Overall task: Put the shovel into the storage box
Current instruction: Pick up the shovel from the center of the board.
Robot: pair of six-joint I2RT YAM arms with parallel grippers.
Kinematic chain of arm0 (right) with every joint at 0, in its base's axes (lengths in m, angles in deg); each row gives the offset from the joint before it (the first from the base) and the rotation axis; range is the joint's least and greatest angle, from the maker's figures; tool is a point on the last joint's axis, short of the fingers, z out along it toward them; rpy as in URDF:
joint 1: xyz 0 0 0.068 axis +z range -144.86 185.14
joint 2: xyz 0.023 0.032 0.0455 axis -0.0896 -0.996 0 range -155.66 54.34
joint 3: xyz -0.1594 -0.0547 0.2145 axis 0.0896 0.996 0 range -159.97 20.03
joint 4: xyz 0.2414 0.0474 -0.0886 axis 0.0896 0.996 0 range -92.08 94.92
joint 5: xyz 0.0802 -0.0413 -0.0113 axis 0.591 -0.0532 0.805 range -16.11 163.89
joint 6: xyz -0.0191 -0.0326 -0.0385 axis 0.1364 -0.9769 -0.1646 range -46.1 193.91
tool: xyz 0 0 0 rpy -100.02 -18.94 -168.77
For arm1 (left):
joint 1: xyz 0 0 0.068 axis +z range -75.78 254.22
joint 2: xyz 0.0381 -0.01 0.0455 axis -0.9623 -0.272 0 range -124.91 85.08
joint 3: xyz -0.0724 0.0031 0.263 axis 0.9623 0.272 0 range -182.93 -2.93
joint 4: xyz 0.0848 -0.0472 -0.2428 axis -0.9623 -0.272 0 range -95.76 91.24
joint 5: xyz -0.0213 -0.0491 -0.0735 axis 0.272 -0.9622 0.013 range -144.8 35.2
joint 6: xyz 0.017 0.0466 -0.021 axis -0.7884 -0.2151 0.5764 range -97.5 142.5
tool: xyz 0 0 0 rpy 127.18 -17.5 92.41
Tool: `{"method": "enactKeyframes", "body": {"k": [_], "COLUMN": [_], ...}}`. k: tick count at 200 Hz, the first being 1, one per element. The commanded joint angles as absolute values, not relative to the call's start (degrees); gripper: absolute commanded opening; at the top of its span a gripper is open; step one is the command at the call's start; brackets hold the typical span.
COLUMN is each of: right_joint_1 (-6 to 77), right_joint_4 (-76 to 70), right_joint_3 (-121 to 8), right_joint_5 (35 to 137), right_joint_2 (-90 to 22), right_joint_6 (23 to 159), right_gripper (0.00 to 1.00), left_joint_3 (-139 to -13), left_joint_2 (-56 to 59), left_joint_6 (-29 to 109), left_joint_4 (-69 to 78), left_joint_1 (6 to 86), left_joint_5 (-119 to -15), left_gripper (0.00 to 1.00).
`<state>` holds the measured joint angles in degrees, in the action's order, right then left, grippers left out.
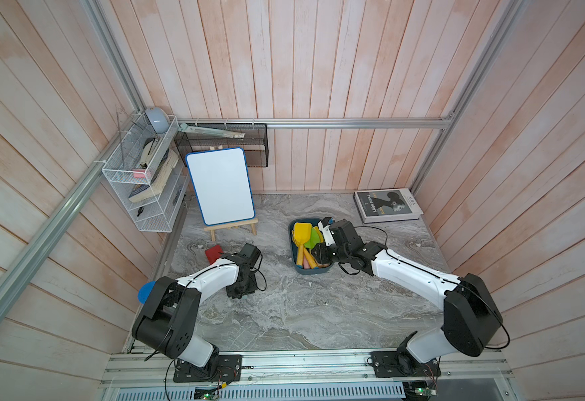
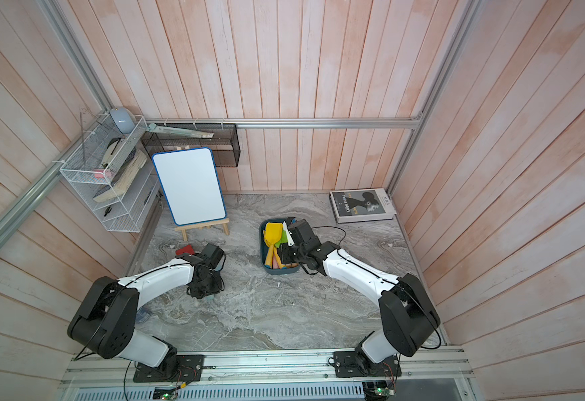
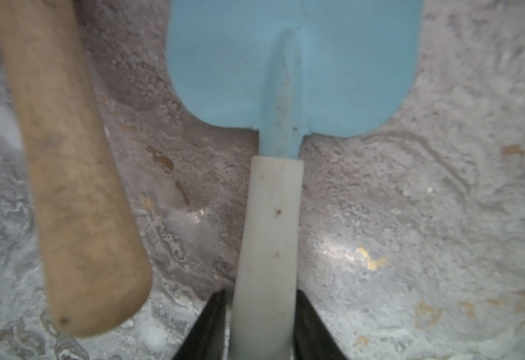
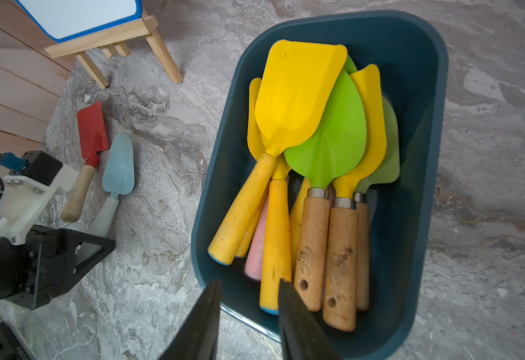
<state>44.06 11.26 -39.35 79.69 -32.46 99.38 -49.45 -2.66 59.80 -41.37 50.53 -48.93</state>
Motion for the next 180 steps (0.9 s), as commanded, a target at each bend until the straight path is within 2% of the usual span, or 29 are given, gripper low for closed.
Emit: {"method": "enactKeyframes", "body": {"k": [1, 8, 33, 97, 180], "right_joint_1": [44.6, 44.6, 44.8, 44.9, 44.8], "right_joint_4": [11.4, 11.4, 11.5, 10.5, 3.6], "right_joint_3": [-39.2, -39.2, -39.1, -39.7, -41.4], "right_joint_5": [78.5, 78.5, 78.3, 80.3, 95.6], "right_joint_2": [-31.4, -31.3, -31.1, -30.9, -31.5], "right_joint_6": [100.0, 100.0, 100.2, 100.5, 102.7], "right_gripper": [0.37, 0.37, 0.37, 0.36, 0.36], "left_joint_3": [-48.9, -48.9, -48.9, -53.8, -63.2], "left_joint_2": [-2.8, -2.7, -1.2, 2.7, 7.7], "left_joint_6": [60.0, 59.9, 59.2, 56.8, 56.3], "left_joint_4": [-40.6, -40.5, -40.0, -42.0, -45.0], "left_joint_1": [50.7, 50.7, 50.3, 44.9, 37.9], "left_joint_5": [-48.5, -48.6, -49.1, -52.3, -60.1], "left_gripper": [0.25, 0.21, 0.15, 0.13, 0.12]}}
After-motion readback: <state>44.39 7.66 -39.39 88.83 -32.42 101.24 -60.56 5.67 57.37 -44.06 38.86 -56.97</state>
